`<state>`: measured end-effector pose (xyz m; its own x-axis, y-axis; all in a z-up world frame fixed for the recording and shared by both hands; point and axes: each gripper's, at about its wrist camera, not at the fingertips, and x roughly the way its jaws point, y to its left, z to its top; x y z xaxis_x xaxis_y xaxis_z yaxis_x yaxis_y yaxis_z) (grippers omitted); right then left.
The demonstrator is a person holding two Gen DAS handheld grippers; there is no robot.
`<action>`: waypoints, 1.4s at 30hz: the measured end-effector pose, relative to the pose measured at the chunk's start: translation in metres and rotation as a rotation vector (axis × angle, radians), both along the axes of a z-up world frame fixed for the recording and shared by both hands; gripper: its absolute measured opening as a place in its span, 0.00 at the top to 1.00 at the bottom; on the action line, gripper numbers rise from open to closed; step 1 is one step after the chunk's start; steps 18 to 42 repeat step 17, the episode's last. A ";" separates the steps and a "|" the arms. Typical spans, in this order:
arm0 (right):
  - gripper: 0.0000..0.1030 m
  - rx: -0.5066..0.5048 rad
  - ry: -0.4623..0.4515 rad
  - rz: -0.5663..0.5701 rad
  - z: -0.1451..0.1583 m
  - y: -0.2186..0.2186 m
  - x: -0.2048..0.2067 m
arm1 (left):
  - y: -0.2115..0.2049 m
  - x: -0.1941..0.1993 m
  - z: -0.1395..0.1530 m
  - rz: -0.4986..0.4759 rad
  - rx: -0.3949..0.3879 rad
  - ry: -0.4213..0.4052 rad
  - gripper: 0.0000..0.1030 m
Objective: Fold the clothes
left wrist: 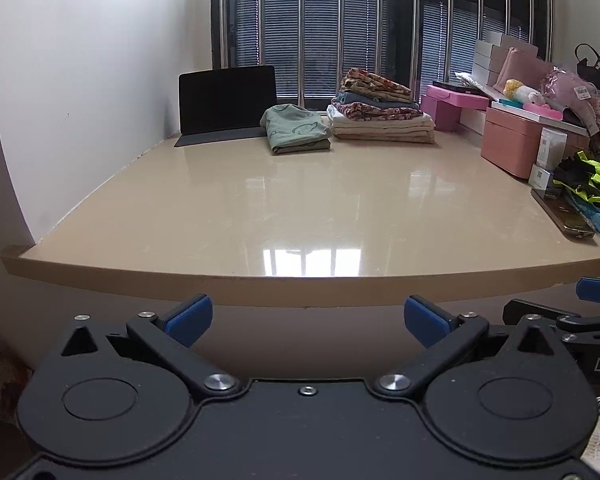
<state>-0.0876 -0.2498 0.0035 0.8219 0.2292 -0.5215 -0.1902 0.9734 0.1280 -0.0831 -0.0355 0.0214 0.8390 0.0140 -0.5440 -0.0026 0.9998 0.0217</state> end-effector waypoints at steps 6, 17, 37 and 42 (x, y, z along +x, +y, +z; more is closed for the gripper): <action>0.00 -0.001 0.003 -0.001 0.000 0.001 0.000 | 0.000 0.000 0.000 -0.003 -0.001 -0.004 0.00; 0.00 0.000 0.007 -0.004 -0.001 0.004 -0.002 | 0.001 -0.003 -0.001 -0.001 0.009 -0.013 0.00; 0.00 0.000 0.007 -0.004 -0.001 0.004 -0.002 | 0.001 -0.003 -0.001 -0.001 0.009 -0.013 0.00; 0.00 0.000 0.007 -0.004 -0.001 0.004 -0.002 | 0.001 -0.003 -0.001 -0.001 0.009 -0.013 0.00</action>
